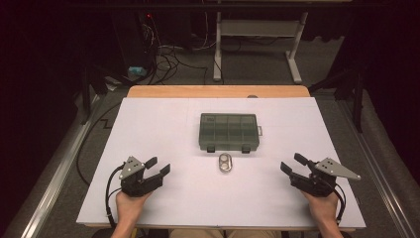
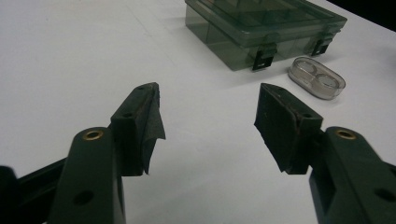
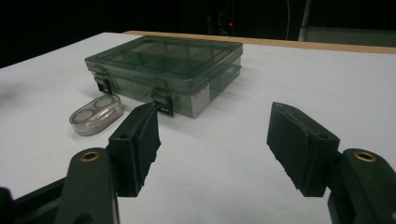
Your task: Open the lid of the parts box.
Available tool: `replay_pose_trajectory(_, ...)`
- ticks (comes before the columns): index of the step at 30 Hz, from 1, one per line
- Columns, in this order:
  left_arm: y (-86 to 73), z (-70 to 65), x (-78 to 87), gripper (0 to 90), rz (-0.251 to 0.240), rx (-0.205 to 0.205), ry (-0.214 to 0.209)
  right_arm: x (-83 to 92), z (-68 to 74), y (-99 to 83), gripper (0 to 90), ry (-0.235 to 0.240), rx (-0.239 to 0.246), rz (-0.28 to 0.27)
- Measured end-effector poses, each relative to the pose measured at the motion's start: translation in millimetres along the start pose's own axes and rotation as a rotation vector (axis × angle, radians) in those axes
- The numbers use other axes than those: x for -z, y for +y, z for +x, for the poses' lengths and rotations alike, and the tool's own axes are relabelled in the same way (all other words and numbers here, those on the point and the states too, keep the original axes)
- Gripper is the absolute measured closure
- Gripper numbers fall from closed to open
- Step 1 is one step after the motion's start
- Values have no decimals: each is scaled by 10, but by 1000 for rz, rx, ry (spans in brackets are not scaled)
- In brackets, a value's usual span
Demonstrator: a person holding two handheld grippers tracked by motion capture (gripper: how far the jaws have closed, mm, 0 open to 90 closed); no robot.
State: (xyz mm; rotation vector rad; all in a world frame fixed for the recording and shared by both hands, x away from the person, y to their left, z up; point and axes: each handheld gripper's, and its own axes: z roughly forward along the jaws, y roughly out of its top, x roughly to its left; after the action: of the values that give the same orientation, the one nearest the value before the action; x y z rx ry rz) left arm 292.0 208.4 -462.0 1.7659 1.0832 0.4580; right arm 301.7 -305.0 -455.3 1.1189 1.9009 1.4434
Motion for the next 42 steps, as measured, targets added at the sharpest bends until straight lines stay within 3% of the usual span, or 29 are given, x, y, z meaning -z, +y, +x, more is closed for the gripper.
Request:
replay_pose_trajectory(13,10,-37,-39,405,0,-6,-3,-34,3,9,343,18,-22,-5)
replay_pose_trajectory(20,22,-59,-78,406,2,-5,-12,-100,46,24,343,31,-3,7)
replay_pose_trajectory(42,63,-131,-191,417,3,-11,-36,-109,39,22,342,32,-8,10)
